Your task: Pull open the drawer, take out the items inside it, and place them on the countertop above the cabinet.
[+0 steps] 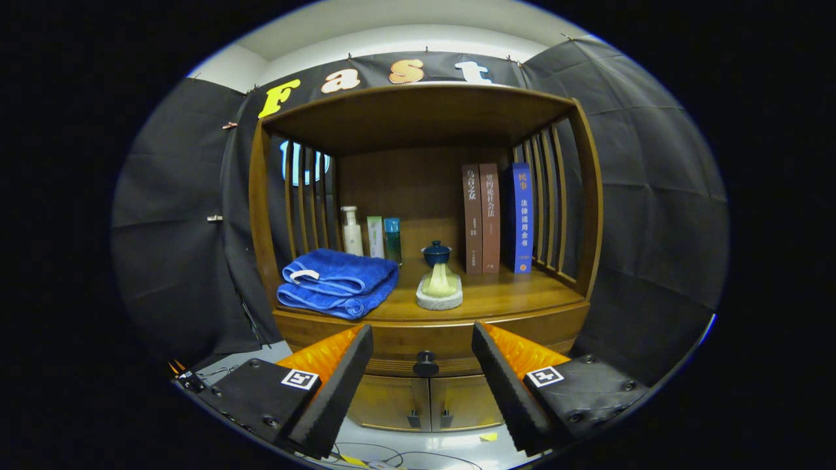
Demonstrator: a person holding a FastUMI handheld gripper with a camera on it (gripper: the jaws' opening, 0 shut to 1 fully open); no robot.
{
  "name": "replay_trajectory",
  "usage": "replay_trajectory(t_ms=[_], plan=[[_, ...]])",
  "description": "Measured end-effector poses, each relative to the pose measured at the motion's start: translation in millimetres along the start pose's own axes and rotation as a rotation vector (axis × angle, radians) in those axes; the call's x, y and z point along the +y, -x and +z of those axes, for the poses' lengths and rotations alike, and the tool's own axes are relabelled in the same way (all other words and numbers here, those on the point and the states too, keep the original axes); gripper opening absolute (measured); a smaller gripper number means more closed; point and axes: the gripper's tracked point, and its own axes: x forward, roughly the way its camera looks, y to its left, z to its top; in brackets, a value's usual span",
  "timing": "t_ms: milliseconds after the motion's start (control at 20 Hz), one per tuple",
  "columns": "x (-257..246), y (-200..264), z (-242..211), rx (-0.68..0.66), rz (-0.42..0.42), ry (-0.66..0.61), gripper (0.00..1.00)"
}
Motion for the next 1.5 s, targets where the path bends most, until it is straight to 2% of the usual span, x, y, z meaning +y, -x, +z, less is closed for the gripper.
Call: replay_trajectory(t_ms=[450, 950, 1500], plan=[[-10.7, 50.5, 58.3, -0.058, -0.019, -0.004, 1.0], [-12.9, 80.9, 94.5, -0.09, -0.025, 0.023, 1.0], [-17.6, 90.0, 88.9, -0.075, -0.029, 0.006, 1.0]])
